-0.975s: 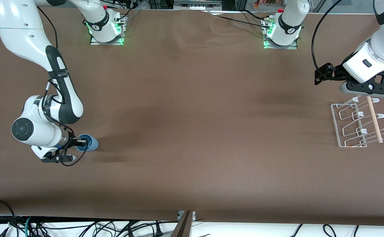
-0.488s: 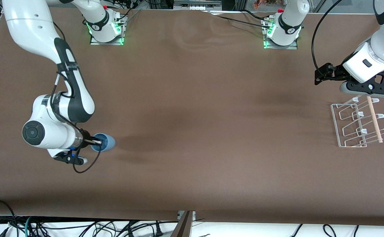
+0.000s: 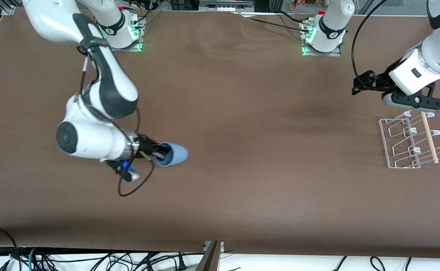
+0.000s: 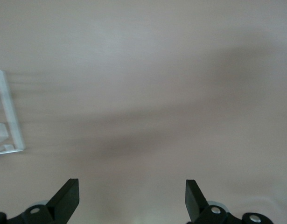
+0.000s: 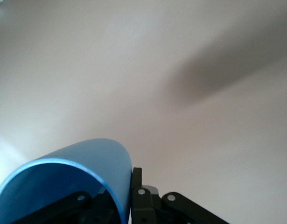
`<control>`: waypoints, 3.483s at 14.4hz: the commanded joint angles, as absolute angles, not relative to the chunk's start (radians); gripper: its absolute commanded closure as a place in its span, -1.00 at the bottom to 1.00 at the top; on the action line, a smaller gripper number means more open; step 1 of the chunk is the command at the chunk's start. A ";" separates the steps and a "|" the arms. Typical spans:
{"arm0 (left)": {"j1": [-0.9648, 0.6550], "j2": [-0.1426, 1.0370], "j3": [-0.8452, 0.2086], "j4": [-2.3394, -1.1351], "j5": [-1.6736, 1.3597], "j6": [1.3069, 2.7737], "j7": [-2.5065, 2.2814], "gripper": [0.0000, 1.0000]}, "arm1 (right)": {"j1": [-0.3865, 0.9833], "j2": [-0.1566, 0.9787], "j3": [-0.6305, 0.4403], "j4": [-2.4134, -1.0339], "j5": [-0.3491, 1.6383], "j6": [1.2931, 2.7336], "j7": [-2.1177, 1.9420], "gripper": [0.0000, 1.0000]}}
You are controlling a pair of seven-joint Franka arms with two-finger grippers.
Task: Transfer cup to left arm and place on rack
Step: 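Lift the cup with the right gripper while the left gripper approaches, then close the left gripper around the cup's open end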
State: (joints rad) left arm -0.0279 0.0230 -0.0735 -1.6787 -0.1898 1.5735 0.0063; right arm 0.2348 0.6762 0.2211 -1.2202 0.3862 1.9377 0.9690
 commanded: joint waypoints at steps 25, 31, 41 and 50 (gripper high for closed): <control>-0.213 0.207 -0.136 -1.667 -0.670 2.017 1.032 -1.00 | 0.431 0.684 0.477 -1.075 0.416 2.290 1.578 1.00; -0.207 0.199 -0.155 -1.666 -0.713 2.022 1.145 -1.00 | 0.431 0.684 0.477 -1.075 0.414 2.304 1.578 1.00; -0.198 0.172 -0.184 -1.664 -0.739 2.049 1.317 -0.69 | 0.431 0.684 0.477 -1.075 0.416 2.306 1.577 1.00; -0.164 0.179 -0.184 -1.666 -0.761 1.993 1.361 0.87 | 0.419 0.684 0.477 -1.075 0.416 2.306 1.575 0.21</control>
